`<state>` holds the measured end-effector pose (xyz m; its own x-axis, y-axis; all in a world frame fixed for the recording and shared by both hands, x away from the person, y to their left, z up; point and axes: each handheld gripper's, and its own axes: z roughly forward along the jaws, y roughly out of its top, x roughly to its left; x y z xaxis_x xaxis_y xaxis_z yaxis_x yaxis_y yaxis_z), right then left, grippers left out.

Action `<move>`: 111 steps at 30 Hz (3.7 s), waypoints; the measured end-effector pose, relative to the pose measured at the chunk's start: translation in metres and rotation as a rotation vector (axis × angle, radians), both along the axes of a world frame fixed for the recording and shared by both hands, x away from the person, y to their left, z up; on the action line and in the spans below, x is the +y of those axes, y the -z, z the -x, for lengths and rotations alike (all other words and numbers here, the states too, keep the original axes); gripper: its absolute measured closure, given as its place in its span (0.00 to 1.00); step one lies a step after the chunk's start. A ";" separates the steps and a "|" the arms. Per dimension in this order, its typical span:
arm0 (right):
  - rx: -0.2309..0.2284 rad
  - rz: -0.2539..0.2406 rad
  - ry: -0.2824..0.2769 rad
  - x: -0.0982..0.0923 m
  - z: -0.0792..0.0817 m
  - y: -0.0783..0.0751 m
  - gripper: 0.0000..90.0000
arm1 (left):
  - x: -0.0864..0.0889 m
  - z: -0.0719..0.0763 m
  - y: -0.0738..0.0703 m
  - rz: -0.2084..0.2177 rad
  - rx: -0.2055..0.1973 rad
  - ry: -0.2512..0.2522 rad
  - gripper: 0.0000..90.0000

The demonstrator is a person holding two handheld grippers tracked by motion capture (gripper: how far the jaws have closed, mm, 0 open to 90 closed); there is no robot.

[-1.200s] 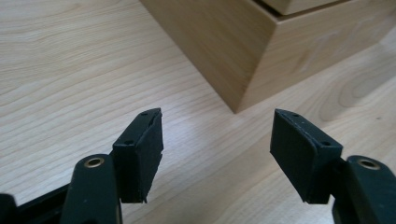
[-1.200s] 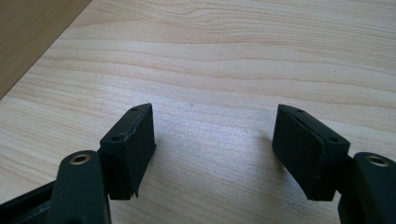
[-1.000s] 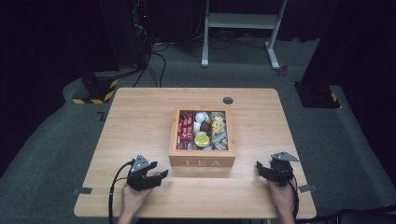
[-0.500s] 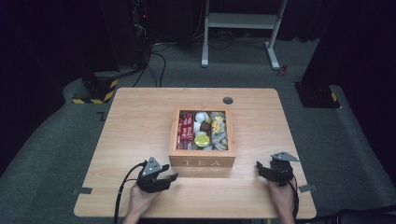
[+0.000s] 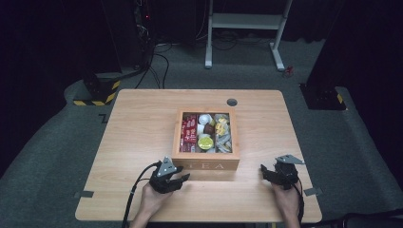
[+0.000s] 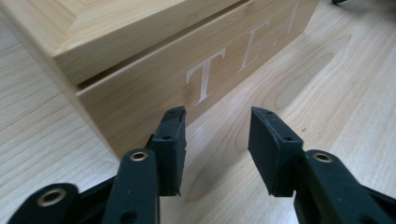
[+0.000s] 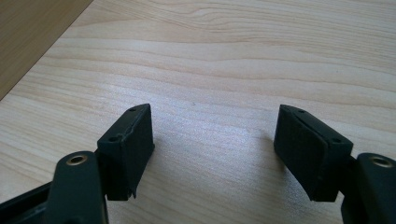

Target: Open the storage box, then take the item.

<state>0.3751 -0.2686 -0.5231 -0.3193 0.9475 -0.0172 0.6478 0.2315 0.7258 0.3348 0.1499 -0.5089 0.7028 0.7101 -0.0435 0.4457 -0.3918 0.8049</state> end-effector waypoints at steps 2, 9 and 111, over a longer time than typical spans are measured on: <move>0.002 -0.003 0.003 0.000 0.000 0.000 0.31 | -0.003 -0.001 0.000 -0.010 -0.002 0.003 0.68; 0.002 -0.003 0.003 0.000 0.000 0.000 0.31 | -0.006 -0.007 -0.006 0.021 -0.014 -0.032 0.81; 0.006 -0.002 0.004 0.002 0.000 0.000 0.32 | -0.015 -0.044 -0.094 0.106 -0.012 0.012 0.99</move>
<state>0.3746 -0.2671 -0.5226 -0.3160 0.9487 -0.0130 0.6528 0.2273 0.7226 0.3792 0.1352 -0.4150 0.7118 0.6937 -0.1099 0.4320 -0.3091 0.8473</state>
